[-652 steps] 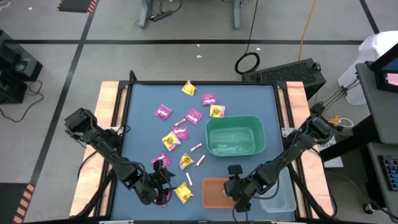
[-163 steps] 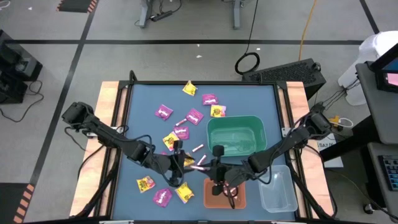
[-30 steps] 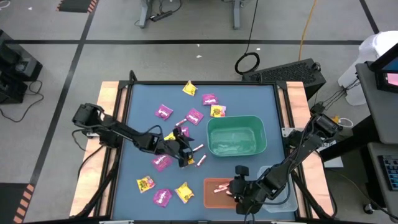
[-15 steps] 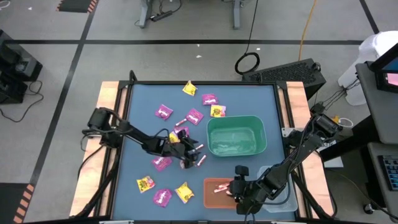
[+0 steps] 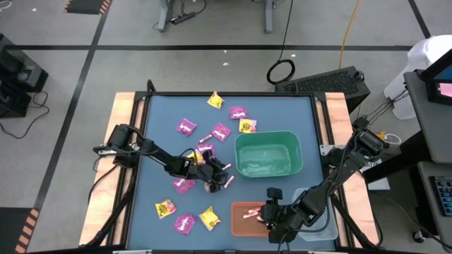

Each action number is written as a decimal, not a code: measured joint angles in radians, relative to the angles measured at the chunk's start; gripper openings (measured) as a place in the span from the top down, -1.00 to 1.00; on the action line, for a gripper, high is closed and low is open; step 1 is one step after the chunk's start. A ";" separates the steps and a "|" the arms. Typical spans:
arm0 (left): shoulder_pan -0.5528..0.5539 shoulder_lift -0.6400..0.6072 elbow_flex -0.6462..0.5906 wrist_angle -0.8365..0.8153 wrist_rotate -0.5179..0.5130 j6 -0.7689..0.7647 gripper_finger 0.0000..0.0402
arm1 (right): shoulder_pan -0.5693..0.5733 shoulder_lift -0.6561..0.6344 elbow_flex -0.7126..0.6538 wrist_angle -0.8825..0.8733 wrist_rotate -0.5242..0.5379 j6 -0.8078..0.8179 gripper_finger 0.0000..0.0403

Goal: Sort candy
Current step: Put the white candy into the orange bin

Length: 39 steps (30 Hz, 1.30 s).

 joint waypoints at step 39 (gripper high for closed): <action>-0.199 -0.492 0.000 -0.266 -0.082 0.244 0.68 | -0.099 0.000 -0.001 0.405 0.415 -0.695 0.17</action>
